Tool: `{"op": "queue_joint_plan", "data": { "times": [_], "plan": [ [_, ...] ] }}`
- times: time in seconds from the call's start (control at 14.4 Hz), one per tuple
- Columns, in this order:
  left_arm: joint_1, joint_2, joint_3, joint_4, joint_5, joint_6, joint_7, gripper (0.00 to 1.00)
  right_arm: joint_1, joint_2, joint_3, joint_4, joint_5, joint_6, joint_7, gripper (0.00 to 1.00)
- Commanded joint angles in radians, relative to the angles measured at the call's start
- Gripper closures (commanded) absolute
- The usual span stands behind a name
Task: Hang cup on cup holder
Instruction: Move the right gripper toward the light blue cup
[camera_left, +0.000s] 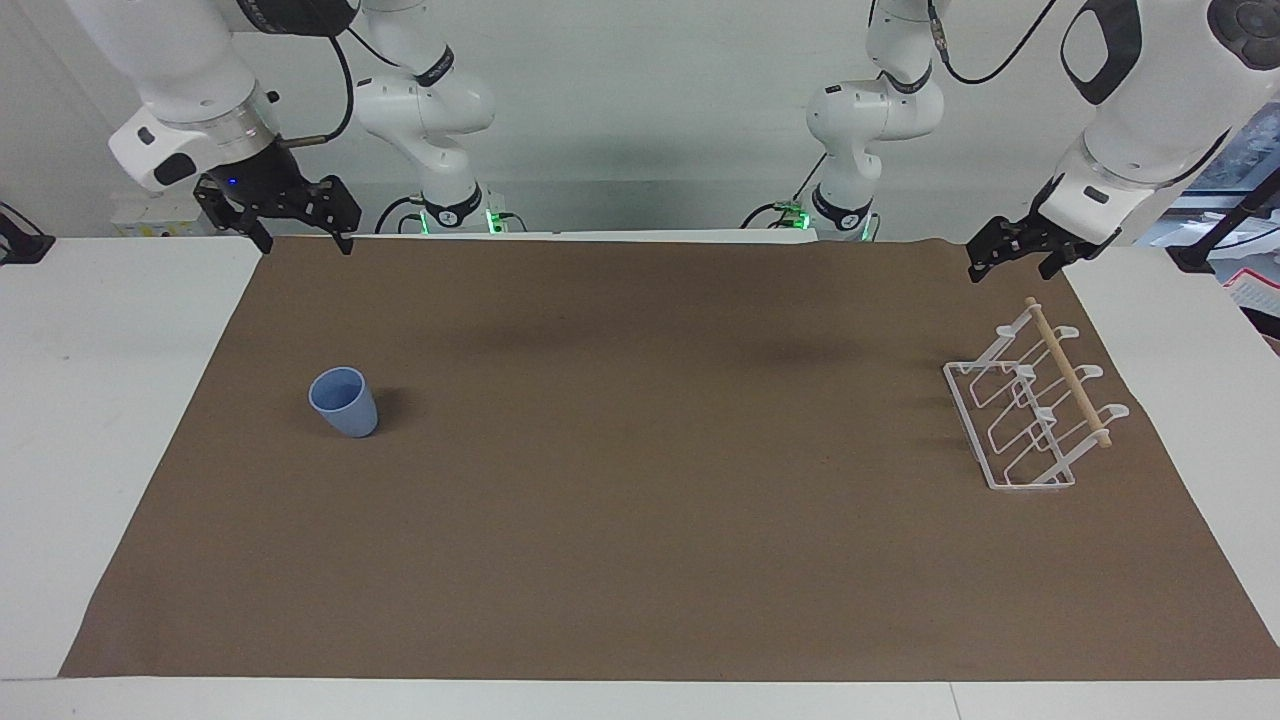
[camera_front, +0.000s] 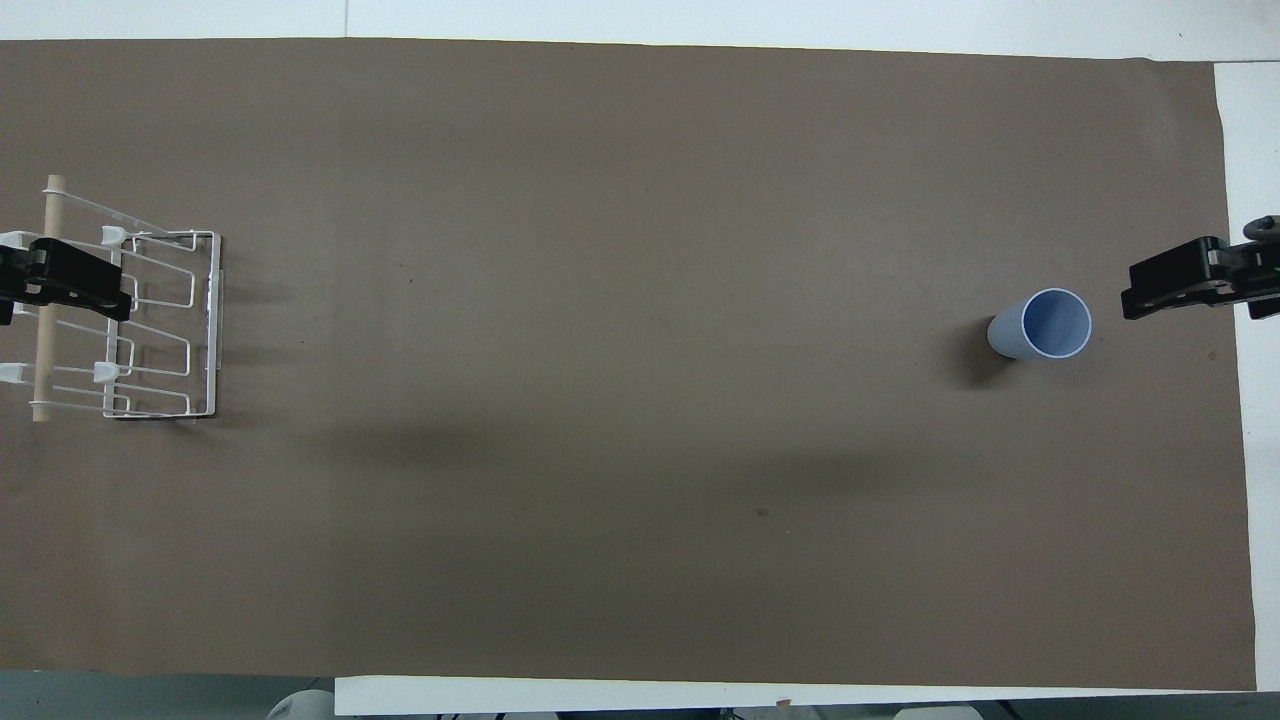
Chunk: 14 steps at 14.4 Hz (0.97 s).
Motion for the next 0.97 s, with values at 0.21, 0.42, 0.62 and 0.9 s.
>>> {"op": "queue_joint_plan", "data": {
  "times": [0.21, 0.42, 0.62, 0.9],
  "plan": [
    [0.006, -0.026, 0.008, -0.027, -0.004, -0.003, 0.003, 0.0, -0.003, -0.006, 0.001, -0.023, 0.02, 0.035, 0.001, 0.0],
    [0.004, -0.025, 0.008, -0.024, -0.004, 0.006, -0.001, 0.0, -0.027, -0.043, -0.004, -0.171, 0.02, 0.242, -0.135, 0.0],
    [0.007, -0.024, 0.013, -0.024, -0.004, 0.0, 0.0, 0.0, -0.153, -0.021, -0.004, -0.373, 0.023, 0.497, -0.42, 0.0],
    [0.004, -0.025, 0.013, -0.025, -0.004, 0.0, 0.0, 0.0, -0.185, 0.024, -0.004, -0.525, 0.024, 0.69, -0.453, 0.01]
  ]
}}
